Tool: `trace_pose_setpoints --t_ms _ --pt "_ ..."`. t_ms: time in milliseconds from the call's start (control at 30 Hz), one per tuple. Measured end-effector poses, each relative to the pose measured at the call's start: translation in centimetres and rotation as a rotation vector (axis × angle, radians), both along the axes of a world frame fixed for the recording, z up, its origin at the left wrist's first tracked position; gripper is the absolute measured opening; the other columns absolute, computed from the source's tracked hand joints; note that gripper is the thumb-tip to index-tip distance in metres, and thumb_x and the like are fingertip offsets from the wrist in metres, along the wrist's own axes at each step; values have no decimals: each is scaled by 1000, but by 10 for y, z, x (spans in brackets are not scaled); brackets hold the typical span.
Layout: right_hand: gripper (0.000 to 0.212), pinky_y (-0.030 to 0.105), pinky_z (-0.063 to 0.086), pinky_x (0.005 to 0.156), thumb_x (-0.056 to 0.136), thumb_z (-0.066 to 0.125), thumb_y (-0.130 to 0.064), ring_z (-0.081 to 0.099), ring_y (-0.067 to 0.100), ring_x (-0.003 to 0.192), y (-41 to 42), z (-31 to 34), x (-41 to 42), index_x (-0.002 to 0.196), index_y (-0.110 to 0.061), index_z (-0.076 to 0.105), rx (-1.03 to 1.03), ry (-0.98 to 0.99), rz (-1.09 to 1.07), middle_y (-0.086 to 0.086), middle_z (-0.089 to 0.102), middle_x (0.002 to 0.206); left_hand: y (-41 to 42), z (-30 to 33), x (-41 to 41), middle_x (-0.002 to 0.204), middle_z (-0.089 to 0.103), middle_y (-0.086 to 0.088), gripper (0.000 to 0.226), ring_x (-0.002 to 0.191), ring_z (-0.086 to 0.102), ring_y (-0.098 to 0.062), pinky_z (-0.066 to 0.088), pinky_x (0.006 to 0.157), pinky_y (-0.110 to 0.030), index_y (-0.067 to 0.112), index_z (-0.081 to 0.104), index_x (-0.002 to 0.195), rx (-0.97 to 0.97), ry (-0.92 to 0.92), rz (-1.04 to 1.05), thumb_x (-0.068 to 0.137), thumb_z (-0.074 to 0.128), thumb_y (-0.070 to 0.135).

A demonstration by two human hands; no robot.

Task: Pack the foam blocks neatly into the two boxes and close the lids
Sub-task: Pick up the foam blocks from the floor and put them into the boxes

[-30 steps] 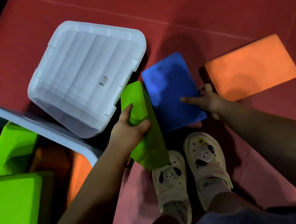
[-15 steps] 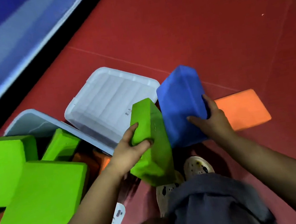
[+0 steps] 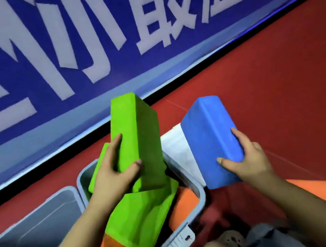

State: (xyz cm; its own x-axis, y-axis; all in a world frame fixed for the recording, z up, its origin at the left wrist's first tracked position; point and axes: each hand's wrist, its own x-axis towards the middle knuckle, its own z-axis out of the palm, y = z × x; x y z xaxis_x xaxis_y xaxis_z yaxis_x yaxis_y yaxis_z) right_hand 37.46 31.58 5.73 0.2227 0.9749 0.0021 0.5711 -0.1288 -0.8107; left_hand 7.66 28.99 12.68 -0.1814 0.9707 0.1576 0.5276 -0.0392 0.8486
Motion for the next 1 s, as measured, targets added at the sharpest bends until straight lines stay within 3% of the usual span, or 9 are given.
trace_pose_setpoints --t_ms 133,300,400,467,567,667,833,900,1000 --pt "101 43 39 100 67 79 -40 42 32 120 -3 8 -58 147 -41 18 -29 -135 69 13 43 123 -3 8 -67 139 44 6 86 125 46 -11 39 101 -28 42 39 139 131 272 103 57 59 57" --pt "101 41 37 96 69 74 -50 39 29 121 -3 3 -124 148 -42 10 -39 -289 83 6 36 127 19 -28 -128 149 38 -10 93 124 52 -30 51 84 -42 48 30 140 72 827 8 59 74 48" --pt "97 41 33 97 69 74 -48 37 26 123 1 -4 -145 147 -41 18 49 -361 118 5 37 131 34 -65 -147 155 31 -3 107 134 44 -25 45 92 -45 44 4 148 -151 1095 -191 67 73 51" --pt "100 45 33 96 61 82 -42 43 29 119 10 -10 -150 145 -37 29 143 -390 127 7 43 129 38 -88 -150 160 13 9 96 141 29 -19 39 105 -41 43 -10 147 -391 1144 -308 81 60 50" --pt "109 40 28 90 44 89 -39 53 28 106 29 -13 -155 138 -33 35 325 -496 162 8 53 117 42 -112 -151 159 -5 16 87 144 22 -21 36 108 -47 48 -8 146 -562 1044 -323 86 55 48" --pt "113 40 24 88 37 91 -38 44 19 106 42 -8 -170 136 -31 38 442 -588 221 7 55 116 40 -126 -156 160 6 11 84 144 23 -21 34 109 -47 51 -7 145 -522 920 -227 88 54 47" --pt "117 48 40 85 47 88 -43 47 23 114 37 -27 -208 145 -31 25 245 -784 582 2 50 127 30 -116 -162 147 42 -7 64 131 44 -24 36 107 -34 21 29 148 -348 -103 315 93 58 37" --pt "113 47 43 84 56 82 -51 47 30 117 25 -49 -214 148 -32 20 138 -871 702 5 45 132 30 -106 -165 147 42 -8 59 131 45 -23 35 105 -32 22 29 148 -282 -219 407 96 51 40" --pt "129 47 51 72 29 83 -66 58 33 105 15 -64 -210 142 -28 34 26 -852 669 12 55 121 32 -89 -161 150 37 1 56 136 38 -18 29 112 -33 28 28 148 -164 -146 278 97 49 38"
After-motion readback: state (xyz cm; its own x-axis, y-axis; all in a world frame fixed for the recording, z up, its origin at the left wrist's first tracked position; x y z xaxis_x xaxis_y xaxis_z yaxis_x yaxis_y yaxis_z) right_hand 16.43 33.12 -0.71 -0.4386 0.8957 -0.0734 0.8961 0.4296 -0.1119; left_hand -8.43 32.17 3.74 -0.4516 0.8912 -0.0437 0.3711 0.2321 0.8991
